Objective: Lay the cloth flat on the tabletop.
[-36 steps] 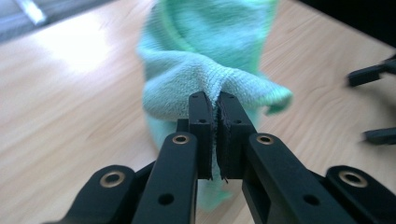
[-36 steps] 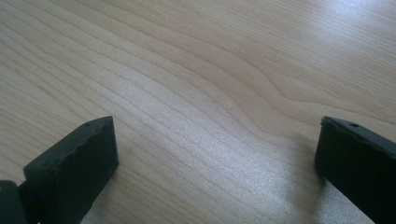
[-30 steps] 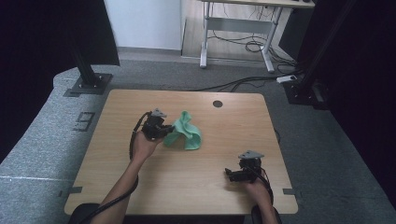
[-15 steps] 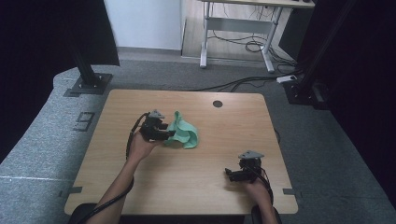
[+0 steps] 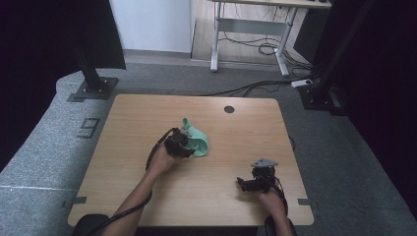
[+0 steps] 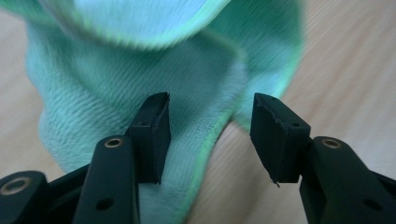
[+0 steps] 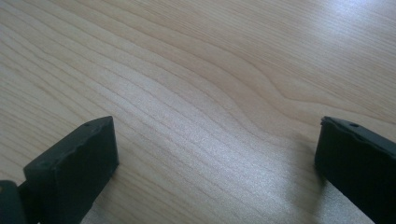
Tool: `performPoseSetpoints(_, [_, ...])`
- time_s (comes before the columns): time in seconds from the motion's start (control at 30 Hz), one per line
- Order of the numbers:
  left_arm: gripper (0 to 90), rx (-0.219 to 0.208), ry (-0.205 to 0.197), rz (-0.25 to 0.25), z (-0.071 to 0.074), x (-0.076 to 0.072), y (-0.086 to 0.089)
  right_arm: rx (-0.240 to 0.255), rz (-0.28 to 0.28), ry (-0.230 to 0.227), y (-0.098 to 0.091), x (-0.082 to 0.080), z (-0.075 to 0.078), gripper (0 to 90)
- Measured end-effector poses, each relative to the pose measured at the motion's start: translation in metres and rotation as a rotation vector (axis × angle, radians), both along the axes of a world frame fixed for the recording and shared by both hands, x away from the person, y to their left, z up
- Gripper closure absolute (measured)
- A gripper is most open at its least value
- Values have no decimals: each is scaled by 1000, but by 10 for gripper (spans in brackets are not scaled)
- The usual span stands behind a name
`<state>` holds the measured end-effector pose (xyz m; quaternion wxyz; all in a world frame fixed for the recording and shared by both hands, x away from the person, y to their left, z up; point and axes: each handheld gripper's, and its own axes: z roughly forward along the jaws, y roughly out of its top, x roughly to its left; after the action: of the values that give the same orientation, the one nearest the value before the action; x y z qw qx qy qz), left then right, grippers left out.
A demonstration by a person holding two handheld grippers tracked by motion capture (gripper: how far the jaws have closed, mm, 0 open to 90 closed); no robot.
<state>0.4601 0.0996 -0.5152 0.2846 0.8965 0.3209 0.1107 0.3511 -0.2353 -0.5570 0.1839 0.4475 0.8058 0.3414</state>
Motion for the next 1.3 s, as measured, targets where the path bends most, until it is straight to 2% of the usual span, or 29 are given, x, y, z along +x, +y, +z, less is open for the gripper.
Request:
performPoseSetpoints(0.03, [479, 16, 11, 12, -10, 3, 1, 0, 0, 0, 0, 0, 0, 0])
performPoseSetpoints(0.1, [496, -11, 10, 30, -15, 4, 4, 0, 0, 0, 0, 0, 0, 0])
performPoseSetpoints(0.13, [531, -11, 10, 30, -15, 4, 4, 0, 0, 0, 0, 0, 0, 0])
performPoseSetpoints(0.17, [589, -9, 3, 47, -14, 5, 6, 1, -1, 1, 0, 0, 0, 0])
performPoseSetpoints(0.23, [640, -9, 2, 49, -14, 5, 7, 1, -1, 1, 0, 0, 0, 0])
performPoseSetpoints(0.27, [716, -7, 1, 54, -14, 5, 8, 1, -1, 1, 0, 0, 0, 0])
performPoseSetpoints(0.3, [716, -8, 3, 55, -14, 5, 9, 1, -1, 1, 0, 0, 0, 0])
performPoseSetpoints(0.33, [827, -17, 4, 65, -14, 5, 11, 1, -1, 1, 0, 0, 0, 0])
performPoseSetpoints(0.37, [850, -17, 4, 65, -14, 5, 11, 1, -1, 1, 0, 0, 0, 0])
performPoseSetpoints(0.43, [869, -49, 30, 61, -13, 4, 15, 1, -1, 1, 0, 0, 0, 0])
performPoseSetpoints(0.5, [874, -56, 29, 63, -13, 3, 15, 1, -1, 1, 0, 0, 0, 0])
performPoseSetpoints(0.57, [875, -81, 32, 58, -9, 1, 16, 1, -2, 2, 0, 0, 0, 0])
performPoseSetpoints(0.63, [877, -127, 33, 51, 0, -4, 16, 1, -4, 3, 0, 0, 0, 0])
performPoseSetpoints(0.7, [877, -133, 30, 46, 3, -6, 16, -2, -3, 7, 1, 0, 1, 2])
performPoseSetpoints(0.73, [878, -151, 26, 37, 10, -9, 16, -4, 11, 12, 2, 1, 3, 61])
performPoseSetpoints(0.8, [878, -177, 19, 25, 18, -13, 17, -4, 25, 16, 4, 0, 5, 121])
performPoseSetpoints(0.9, [879, -223, 1, 11, 33, -19, 17, -8, 45, 22, 7, 0, 7, 130])
performPoseSetpoints(0.97, [879, -233, -5, 7, 37, -20, 17, -8, 47, 26, 8, 0, 7, 130])
performPoseSetpoints(1.0, [880, -263, -22, -3, 51, -24, 18, -6, 58, 31, 10, 0, 8, 130])
performPoseSetpoints(1.03, [880, -263, -22, -3, 51, -24, 18, -6, 58, 31, 10, 0, 8, 130])
performPoseSetpoints(1.07, [880, -301, -43, -13, 67, -27, 20, -3, 61, 37, 11, 1, 8, 131])
performPoseSetpoints(1.1, [880, -301, -43, -13, 67, -27, 20, -3, 61, 37, 11, 1, 8, 131])
performPoseSetpoints(1.13, [880, -326, -62, -11, 78, -29, 24, 4, 62, 46, 12, 1, 9, 141])
performPoseSetpoints(1.17, [880, -326, -62, -11, 78, -29, 24, 4, 62, 46, 12, 1, 9, 141])
performPoseSetpoints(1.2, [880, -338, -76, 7, 84, -30, 31, 23, 73, 56, 13, 1, 10, 176])
performPoseSetpoints(1.27, [879, -343, -59, 44, 79, -27, 40, 43, 92, 65, 17, 2, 13, 210])
performPoseSetpoints(1.3, [877, -343, -59, 44, 79, -27, 40, 43, 92, 65, 17, 2, 13, 210])
